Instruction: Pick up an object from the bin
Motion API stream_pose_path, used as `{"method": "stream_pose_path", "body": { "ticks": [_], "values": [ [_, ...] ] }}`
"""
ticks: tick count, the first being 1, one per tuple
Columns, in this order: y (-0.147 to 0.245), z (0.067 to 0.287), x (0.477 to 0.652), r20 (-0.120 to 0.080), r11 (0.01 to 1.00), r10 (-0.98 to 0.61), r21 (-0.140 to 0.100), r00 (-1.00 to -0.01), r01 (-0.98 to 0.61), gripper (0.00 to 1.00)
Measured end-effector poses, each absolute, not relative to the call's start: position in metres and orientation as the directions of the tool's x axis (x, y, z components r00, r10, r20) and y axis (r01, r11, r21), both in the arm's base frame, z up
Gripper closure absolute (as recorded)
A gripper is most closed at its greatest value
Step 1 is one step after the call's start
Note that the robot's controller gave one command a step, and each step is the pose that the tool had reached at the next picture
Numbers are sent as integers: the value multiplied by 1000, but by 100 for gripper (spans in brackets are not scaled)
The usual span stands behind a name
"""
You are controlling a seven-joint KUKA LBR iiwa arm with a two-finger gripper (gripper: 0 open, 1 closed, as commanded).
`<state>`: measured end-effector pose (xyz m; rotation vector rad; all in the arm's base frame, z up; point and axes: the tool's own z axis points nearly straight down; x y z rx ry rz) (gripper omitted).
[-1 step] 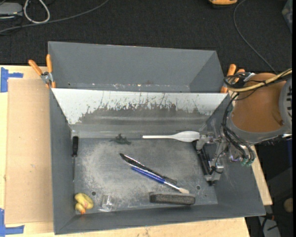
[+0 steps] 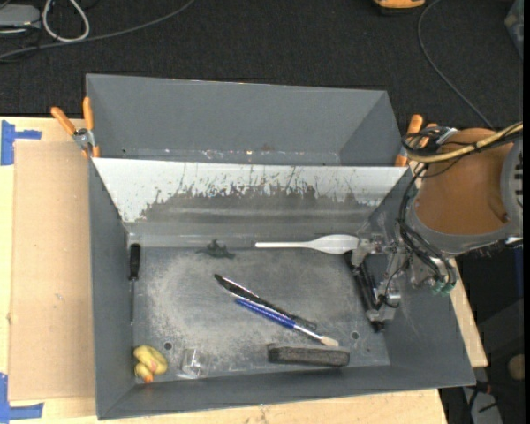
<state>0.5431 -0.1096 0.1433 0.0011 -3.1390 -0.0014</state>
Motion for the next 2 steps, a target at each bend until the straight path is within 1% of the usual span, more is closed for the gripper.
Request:
{"method": "stream_pose_path", "body": {
  "ticks": [1, 2],
  "values": [
    [-14, 80, 545, 5, 997, -72, 2, -997, -72, 0],
    [40, 137, 536, 2, 999, 51, -2, -999, 51, 0]
  ]
}}
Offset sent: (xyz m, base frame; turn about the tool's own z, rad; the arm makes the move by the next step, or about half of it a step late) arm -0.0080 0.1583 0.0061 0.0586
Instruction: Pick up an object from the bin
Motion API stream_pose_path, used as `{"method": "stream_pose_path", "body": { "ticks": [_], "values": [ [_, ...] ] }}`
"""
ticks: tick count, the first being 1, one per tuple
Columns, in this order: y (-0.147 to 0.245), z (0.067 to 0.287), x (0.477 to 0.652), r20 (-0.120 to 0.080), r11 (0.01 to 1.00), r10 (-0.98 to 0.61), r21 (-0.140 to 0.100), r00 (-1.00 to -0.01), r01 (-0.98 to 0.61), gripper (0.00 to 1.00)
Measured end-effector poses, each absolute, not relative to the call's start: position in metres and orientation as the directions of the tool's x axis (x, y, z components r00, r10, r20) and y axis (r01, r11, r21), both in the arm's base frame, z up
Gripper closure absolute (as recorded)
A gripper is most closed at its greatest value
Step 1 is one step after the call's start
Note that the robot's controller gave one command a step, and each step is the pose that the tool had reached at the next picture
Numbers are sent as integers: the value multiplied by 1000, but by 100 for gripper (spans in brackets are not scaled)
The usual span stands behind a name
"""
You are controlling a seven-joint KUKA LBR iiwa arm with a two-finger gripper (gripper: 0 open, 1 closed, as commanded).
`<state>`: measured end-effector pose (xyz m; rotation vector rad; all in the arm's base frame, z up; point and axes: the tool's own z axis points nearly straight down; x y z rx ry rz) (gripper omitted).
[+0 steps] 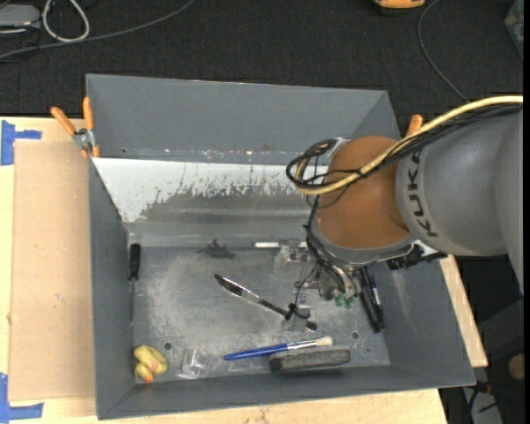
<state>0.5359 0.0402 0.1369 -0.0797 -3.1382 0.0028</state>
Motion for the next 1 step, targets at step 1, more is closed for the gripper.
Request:
{"method": "stream_pose_path", "body": {
  "ticks": [1],
  "values": [
    [50, 134, 533, 5, 979, 204, 0, -979, 204, 0]
  ]
}}
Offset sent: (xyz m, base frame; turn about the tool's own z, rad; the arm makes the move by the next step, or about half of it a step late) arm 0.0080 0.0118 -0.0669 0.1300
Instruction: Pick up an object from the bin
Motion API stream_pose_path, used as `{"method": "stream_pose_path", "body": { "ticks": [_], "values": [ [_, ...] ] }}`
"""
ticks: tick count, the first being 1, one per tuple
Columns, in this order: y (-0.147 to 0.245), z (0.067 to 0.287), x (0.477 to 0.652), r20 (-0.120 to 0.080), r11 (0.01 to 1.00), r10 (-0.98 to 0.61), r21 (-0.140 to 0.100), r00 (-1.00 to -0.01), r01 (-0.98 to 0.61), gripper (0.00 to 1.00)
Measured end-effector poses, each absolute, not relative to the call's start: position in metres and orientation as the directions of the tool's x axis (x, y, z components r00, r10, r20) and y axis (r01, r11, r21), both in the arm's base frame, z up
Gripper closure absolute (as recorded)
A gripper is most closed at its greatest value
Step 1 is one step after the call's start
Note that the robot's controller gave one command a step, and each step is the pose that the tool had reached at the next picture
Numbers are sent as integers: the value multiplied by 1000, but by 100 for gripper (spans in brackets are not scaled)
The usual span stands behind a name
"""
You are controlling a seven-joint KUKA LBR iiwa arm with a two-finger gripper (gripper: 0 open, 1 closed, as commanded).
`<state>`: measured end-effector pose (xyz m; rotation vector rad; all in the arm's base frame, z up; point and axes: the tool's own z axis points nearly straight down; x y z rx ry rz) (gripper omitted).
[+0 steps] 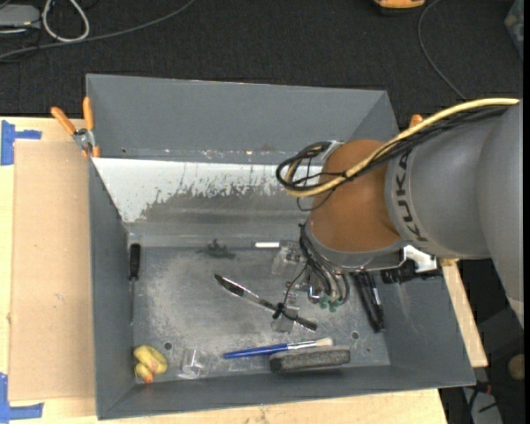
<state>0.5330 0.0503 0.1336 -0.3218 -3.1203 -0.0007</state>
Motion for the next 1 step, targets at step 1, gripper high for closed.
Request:
{"method": "stream_pose_path", "body": {
  "ticks": [1],
  "values": [
    [52, 66, 543, 1, 984, 178, 1, -984, 178, 0]
  ]
}}
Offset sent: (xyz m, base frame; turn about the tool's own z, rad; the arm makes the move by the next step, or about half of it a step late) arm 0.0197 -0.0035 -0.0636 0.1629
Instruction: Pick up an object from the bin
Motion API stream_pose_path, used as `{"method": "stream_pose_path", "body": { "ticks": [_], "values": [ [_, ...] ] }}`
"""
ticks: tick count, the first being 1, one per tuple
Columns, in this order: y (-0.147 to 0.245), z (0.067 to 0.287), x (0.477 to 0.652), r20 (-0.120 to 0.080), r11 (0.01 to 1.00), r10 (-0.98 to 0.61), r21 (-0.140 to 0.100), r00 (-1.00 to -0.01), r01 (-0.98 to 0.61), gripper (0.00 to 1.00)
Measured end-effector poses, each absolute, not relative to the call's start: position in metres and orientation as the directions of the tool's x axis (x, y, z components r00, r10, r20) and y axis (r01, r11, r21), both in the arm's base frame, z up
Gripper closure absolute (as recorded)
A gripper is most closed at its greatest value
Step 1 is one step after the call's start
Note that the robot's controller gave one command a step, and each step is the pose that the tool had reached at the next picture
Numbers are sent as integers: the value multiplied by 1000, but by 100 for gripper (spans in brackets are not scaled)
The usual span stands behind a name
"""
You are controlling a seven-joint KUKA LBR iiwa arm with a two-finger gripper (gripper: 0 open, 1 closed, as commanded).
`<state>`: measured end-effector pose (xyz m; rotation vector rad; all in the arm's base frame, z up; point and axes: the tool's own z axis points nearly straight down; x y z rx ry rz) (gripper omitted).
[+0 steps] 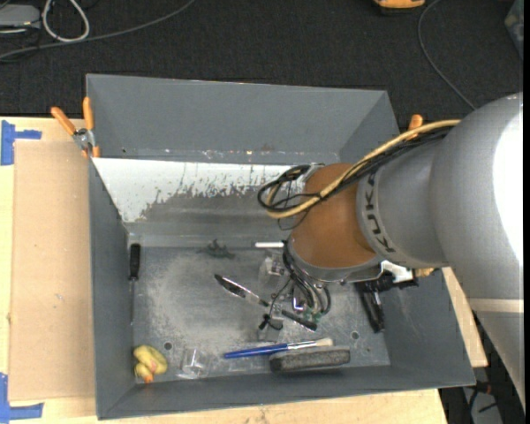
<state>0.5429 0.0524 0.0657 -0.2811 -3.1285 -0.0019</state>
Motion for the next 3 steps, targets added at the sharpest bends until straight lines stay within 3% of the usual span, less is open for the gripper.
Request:
{"method": "stream_pose_path", "body": {
  "ticks": [1, 3],
  "values": [
    [47, 70, 553, -2, 934, 358, 3, -934, 358, 100],
    [47, 77, 553, -1, 935, 354, 3, -935, 354, 100]
  ]
}}
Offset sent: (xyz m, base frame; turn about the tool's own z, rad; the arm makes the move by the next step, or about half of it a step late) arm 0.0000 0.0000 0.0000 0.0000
